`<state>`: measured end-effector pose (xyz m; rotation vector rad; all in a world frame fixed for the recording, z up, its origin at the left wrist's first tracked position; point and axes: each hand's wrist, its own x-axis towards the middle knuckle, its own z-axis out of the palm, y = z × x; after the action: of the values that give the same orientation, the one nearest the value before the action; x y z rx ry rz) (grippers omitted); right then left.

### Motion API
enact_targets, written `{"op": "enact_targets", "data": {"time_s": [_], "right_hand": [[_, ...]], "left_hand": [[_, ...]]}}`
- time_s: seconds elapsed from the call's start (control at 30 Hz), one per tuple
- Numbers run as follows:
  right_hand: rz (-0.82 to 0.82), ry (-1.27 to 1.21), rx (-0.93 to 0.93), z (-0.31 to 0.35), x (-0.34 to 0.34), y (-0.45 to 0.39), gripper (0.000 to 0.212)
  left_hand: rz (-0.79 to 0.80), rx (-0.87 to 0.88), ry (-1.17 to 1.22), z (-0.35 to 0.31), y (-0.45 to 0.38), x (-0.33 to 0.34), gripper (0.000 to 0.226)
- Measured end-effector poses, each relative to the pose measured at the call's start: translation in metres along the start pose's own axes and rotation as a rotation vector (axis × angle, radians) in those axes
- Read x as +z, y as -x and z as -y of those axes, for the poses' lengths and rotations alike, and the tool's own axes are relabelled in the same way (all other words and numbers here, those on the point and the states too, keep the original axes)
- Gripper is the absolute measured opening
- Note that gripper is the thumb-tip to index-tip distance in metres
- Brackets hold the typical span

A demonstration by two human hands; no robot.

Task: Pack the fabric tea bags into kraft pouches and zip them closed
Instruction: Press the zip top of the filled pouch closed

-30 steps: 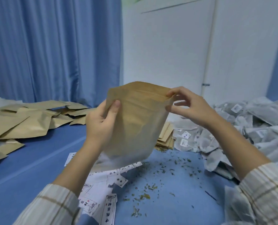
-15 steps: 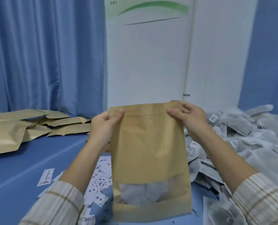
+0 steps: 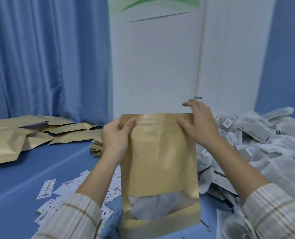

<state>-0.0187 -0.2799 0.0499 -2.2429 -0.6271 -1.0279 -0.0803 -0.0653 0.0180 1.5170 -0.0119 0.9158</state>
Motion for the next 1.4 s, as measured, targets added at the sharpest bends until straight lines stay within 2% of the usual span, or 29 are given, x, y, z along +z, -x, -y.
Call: {"op": "enact_targets", "data": {"time_s": [0.1, 0.17, 0.27, 0.33, 0.5, 0.73, 0.97, 1.03, 1.1, 1.17, 1.2, 1.3, 1.33, 1.4], "right_hand": [[-0.195, 0.065, -0.306, 0.054, 0.017, -0.007, 0.024], [-0.3, 0.157, -0.424, 0.082, 0.036, -0.007, 0.026], [-0.432, 0.44, -0.38, 0.099, 0.047, -0.012, 0.041], [-0.51, 0.547, -0.342, 0.096, 0.048, -0.017, 0.049], [-0.524, 0.49, -0.316, 0.094, 0.05, -0.023, 0.054], [-0.481, 0.389, -0.348, 0.1, 0.054, -0.023, 0.058], [-0.599, 0.414, -0.314, 0.107, 0.056, -0.026, 0.06], [-0.517, 0.392, -0.339, 0.107, 0.056, -0.026, 0.057], [-0.31, 0.396, -0.373, 0.102, 0.055, -0.031, 0.058], [-0.111, 0.416, -0.317, 0.087, 0.051, -0.034, 0.06], [-0.135, 0.471, -0.307, 0.081, 0.047, -0.033, 0.059], [-0.408, 0.484, -0.282, 0.078, 0.047, -0.027, 0.061], [-0.381, 0.475, -0.311, 0.079, 0.048, -0.03, 0.061], [-0.147, 0.438, -0.291, 0.072, 0.047, -0.037, 0.063]], "left_hand": [[0.026, 0.007, 0.026, -0.005, 0.005, 0.011, 0.029], [0.058, -0.008, 0.038, -0.009, 0.009, 0.015, 0.039], [0.077, -0.046, 0.046, -0.014, 0.013, 0.013, 0.052], [0.089, -0.082, 0.054, -0.015, 0.015, 0.009, 0.046], [0.176, -0.168, 0.181, -0.018, 0.02, 0.002, 0.025], [-0.077, -0.131, 0.057, -0.017, 0.019, 0.009, 0.019], [-0.102, 0.014, -0.025, -0.018, 0.021, 0.016, 0.025], [-0.089, -0.016, 0.031, -0.018, 0.021, 0.014, 0.021], [-0.087, -0.042, 0.07, -0.017, 0.022, 0.01, 0.018], [-0.105, -0.034, 0.1, -0.014, 0.019, 0.004, 0.018], [-0.109, -0.024, 0.11, -0.013, 0.018, 0.002, 0.017], [-0.1, -0.023, 0.102, -0.011, 0.016, 0.002, 0.016], [-0.107, -0.032, 0.108, -0.011, 0.016, 0.002, 0.015], [-0.135, -0.037, 0.129, -0.009, 0.013, 0.001, 0.013]]}}
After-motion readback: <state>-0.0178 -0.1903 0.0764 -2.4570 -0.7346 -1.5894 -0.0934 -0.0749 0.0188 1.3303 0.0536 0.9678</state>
